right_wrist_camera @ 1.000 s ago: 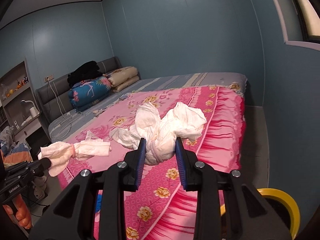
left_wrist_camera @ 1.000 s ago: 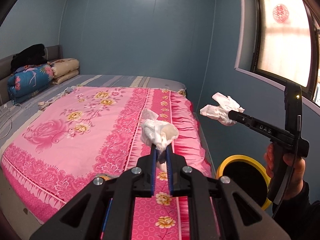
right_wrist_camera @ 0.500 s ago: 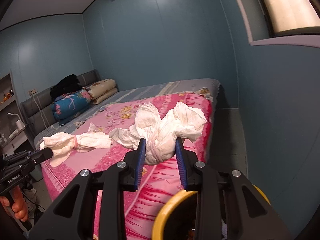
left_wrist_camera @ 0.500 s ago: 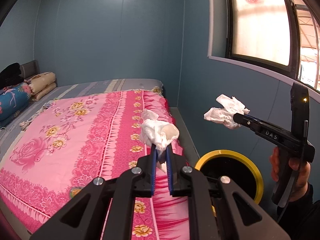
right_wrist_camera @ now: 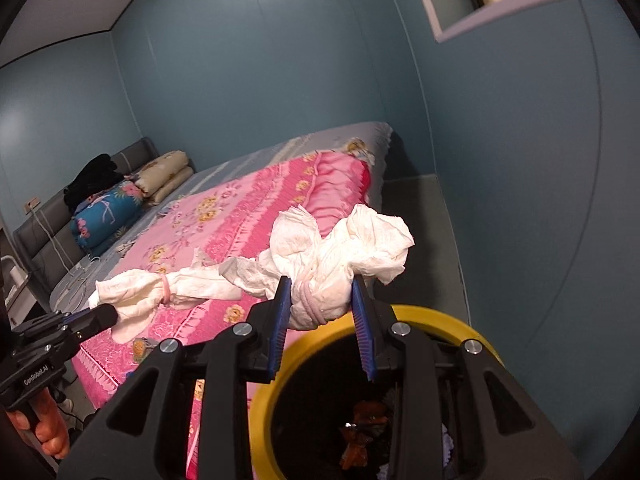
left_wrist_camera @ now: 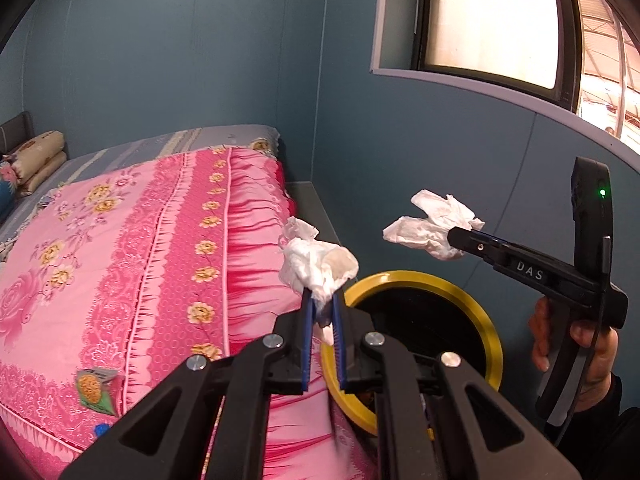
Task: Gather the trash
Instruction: 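Open both tools over the bin to drop the white tissues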
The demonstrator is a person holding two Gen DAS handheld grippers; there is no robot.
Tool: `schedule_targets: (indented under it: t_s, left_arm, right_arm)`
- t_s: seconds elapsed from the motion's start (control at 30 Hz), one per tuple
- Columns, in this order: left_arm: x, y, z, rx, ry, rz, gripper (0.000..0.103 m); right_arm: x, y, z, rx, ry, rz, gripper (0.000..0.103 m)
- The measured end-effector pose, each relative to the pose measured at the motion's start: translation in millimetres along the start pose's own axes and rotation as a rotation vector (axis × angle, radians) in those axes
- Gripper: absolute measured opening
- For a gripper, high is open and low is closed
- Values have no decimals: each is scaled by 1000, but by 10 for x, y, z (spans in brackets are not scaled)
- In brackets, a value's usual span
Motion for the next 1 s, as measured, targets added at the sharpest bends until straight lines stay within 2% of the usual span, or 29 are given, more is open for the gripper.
schedule_targets:
  t_s: [0.43, 0.63, 0.73, 0.8, 0.83, 0.9, 1.0]
  left_arm:
    - [576, -163, 385, 41, -106, -108, 8]
    - [734, -261, 445, 18, -144, -155, 9]
    - [743, -289, 403, 3, -141, -166, 20]
    - [710, -307, 354, -10, -128, -162, 34]
    - [679, -316, 323, -15, -118, -158, 37]
    - [613, -342, 232, -27, -87, -146, 55]
    - [458, -430, -14, -72, -34, -127, 65]
  right_arm:
    - [239, -107, 463, 84, -76, -79, 30]
    - [337, -150, 655, 122, -86, -126, 36]
    - [372, -147, 715, 137, -95, -126, 44]
    - [355, -180, 695, 145, -100, -121, 52]
    - [352, -182, 696, 152, -102, -117, 53]
    - [341, -182, 682, 158, -102, -104, 59]
    - [372, -184, 630, 152, -80, -102, 68]
Point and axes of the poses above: each gripper's, at about its wrist camera, not at the fingertips, and x roughly the way its jaws point, z to its right, y to its top, the point moved 3 cm from there along x, roughly the way its jaws point, and after that the axes turned 10 degrees about x, right-handed, at the moved point
